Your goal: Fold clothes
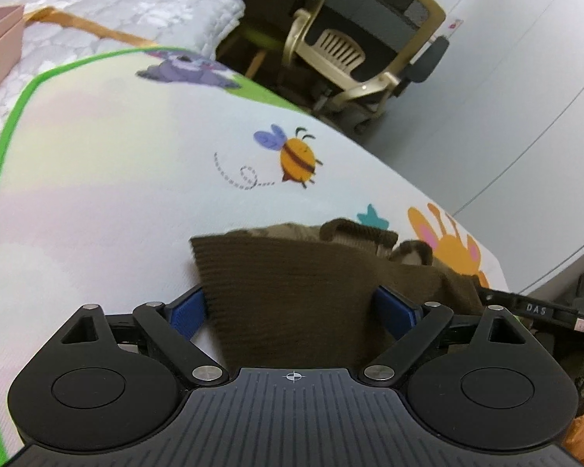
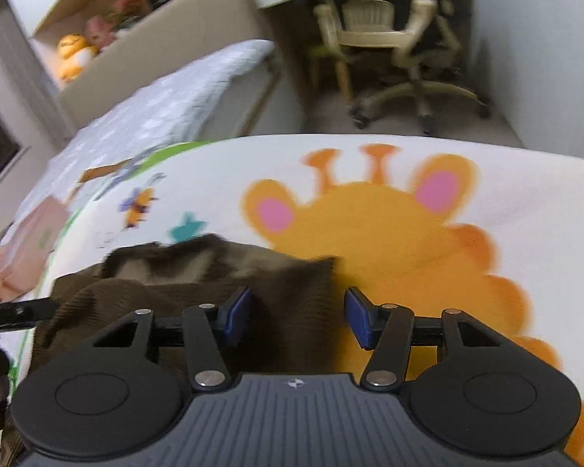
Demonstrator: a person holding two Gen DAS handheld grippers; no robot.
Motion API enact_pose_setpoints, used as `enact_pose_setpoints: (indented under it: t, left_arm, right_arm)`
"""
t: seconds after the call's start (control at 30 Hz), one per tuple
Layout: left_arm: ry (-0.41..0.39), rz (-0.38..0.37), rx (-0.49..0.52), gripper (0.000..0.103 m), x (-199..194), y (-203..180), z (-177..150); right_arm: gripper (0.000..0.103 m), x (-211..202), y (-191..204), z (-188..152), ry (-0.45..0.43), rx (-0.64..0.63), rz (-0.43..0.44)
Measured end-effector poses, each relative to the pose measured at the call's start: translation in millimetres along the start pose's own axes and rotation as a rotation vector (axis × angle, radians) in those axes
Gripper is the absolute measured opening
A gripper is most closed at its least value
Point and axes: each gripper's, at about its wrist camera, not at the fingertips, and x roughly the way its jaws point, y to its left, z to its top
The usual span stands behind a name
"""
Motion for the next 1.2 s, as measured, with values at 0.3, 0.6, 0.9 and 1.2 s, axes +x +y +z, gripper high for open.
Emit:
enact_pose_setpoints:
  t: [0.3,0.6,0.9,1.2]
  left_arm:
    - [-0.059,0.039,0.195,0.020,-0.5,-34.7,-12.3]
    - [-0.196,-0.084,0.417,0.014,-140.2,-76.1,-65.8]
    - [-0.035,-0.102,0.386,0.053,-180.9,-45.2,-161.0]
    - [-0.115,-0.156,0.081,0.087,-219.1,9.1,-142.5]
  right_arm:
    - [0.014,-13.4,50.1,-4.3,-0.057,-0.227,-0.015]
    - [0.014,-173.1,68.0,-64.0,-0.213,-0.378,0.069]
    - [0.024,-199.3,60.1,-190.1,-0.108,-0.478,0.006]
    - [0.063,-237.3,24.7,-203.9,-0.082,-0.382,-0.029]
